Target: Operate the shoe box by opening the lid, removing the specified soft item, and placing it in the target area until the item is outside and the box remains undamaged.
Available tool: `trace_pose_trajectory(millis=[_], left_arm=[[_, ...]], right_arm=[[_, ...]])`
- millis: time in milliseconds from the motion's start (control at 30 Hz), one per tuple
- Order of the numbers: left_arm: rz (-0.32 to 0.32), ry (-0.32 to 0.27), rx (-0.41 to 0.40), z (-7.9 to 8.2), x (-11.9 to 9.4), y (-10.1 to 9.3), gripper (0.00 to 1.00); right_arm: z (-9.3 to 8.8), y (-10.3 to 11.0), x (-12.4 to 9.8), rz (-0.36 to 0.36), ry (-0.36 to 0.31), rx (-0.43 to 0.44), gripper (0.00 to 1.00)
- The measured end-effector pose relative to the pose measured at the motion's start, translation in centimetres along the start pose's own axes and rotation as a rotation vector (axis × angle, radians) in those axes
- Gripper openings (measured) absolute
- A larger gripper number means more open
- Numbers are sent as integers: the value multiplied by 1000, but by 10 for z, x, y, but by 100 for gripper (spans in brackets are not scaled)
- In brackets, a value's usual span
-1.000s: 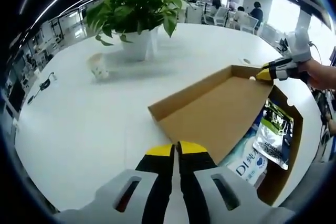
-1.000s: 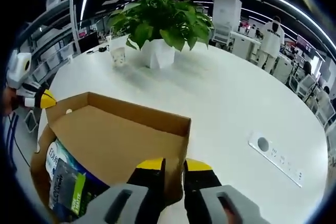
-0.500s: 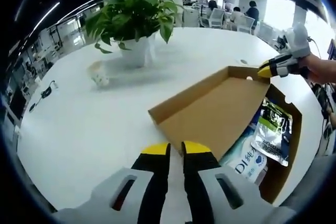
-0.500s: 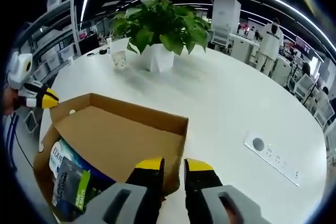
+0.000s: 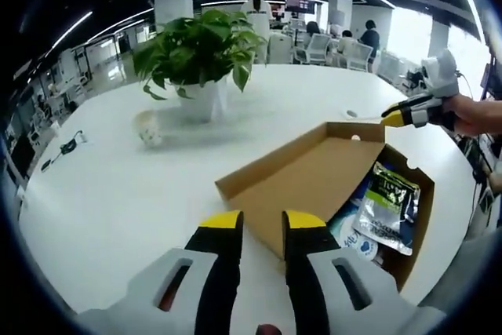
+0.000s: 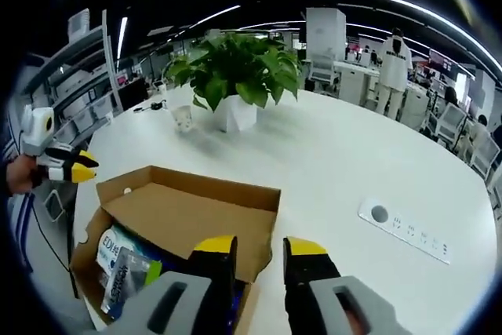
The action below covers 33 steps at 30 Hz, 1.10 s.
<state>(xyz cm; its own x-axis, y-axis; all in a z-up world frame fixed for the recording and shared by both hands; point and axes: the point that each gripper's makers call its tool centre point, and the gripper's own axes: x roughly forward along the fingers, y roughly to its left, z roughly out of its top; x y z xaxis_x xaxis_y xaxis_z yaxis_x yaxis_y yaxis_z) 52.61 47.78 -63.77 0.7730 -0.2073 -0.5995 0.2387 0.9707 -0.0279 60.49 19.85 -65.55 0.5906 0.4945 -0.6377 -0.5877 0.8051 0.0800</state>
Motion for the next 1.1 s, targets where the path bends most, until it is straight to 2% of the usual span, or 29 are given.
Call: trace_pose_trajectory(millis=[167,267,367,467,867,933,1100], left_arm=[[-10,-23,-22,0,-7,-9,24],[-17,-32,-44,-3,-11,-15,26],[-34,-38,-60,-7,-12,-23,29],[-55,-56,-71,-10,-15,-32,33],[-94,-52,-83,-26,-23,-63,40],[-101,-51,-85,-29,-25,-67,41],[-121,-54,-107,-35,-28,-75,44]], right_arm=[[-5,3,-14,14,-25,43,27],[-7,4,-23,24,-49,38,30],[-17,5,-31,50,-43,31,36],[-22,2,-41,53,-54,42,37],[-42,-8,-65,60,-87,76,45],[-49,2,-71,65,-91,76,46],[-56,7,-80,70,-104,81,49]])
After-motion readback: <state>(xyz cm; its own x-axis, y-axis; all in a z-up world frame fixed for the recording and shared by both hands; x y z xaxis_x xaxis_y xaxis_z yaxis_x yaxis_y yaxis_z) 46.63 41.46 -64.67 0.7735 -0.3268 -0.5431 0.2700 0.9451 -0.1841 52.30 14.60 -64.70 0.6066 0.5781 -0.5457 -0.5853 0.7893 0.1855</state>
